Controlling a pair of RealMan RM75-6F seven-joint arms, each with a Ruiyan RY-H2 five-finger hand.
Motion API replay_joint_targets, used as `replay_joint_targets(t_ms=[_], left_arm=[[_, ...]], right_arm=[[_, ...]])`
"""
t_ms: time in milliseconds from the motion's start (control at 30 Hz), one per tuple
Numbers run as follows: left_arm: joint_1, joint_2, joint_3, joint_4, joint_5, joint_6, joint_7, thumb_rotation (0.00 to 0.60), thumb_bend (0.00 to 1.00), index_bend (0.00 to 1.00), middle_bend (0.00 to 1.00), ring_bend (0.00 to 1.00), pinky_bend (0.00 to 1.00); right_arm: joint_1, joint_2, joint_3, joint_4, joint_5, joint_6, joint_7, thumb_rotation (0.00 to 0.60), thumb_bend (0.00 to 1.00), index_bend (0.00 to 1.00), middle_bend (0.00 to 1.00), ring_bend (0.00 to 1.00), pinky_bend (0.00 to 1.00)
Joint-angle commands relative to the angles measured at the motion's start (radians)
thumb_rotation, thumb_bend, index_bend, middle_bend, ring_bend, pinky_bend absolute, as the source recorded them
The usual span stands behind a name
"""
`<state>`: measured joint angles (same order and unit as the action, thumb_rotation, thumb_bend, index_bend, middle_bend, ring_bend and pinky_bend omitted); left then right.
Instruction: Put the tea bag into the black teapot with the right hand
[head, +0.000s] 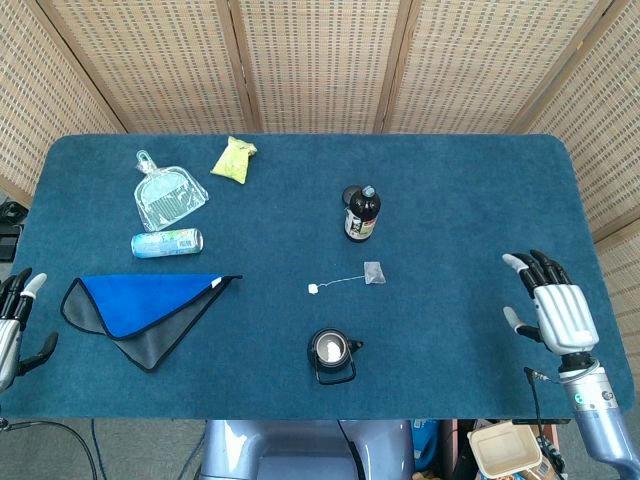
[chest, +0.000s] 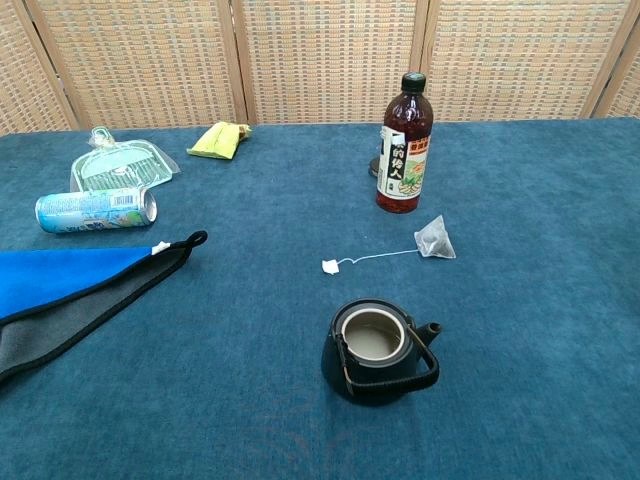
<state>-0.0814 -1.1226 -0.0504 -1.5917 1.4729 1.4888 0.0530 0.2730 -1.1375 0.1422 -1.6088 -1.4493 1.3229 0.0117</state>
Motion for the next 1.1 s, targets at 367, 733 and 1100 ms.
replay_joint_targets(t_ms=[367, 733, 1100], left_arm=[[-0.018, 0.002, -0.016, -0.007, -0.015, -0.015, 0.029, 0.6, 0.38, 0.04, 0.0, 0.0, 0.0], [-0.038, 0.002, -0.027, -0.013, -0.027, -0.035, 0.068, 0.6, 0.39, 0.04, 0.0, 0.0, 0.0], [-0.059, 0.004, -0.035, -0.019, -0.025, -0.048, 0.083, 0.6, 0.39, 0.04, 0.0, 0.0, 0.0]], right_arm=[[0.169, 0.055, 0.032, -0.037, -0.105, -0.165, 0.145, 0.6, 0.48, 0.17, 0.49, 0.4, 0.42], [0.351, 0.026, 0.055, -0.036, -0.152, -0.351, 0.222, 0.6, 0.45, 0.22, 0.6, 0.56, 0.55], [0.512, -0.063, 0.076, -0.017, -0.097, -0.51, 0.215, 0.6, 0.44, 0.25, 0.74, 0.73, 0.67]])
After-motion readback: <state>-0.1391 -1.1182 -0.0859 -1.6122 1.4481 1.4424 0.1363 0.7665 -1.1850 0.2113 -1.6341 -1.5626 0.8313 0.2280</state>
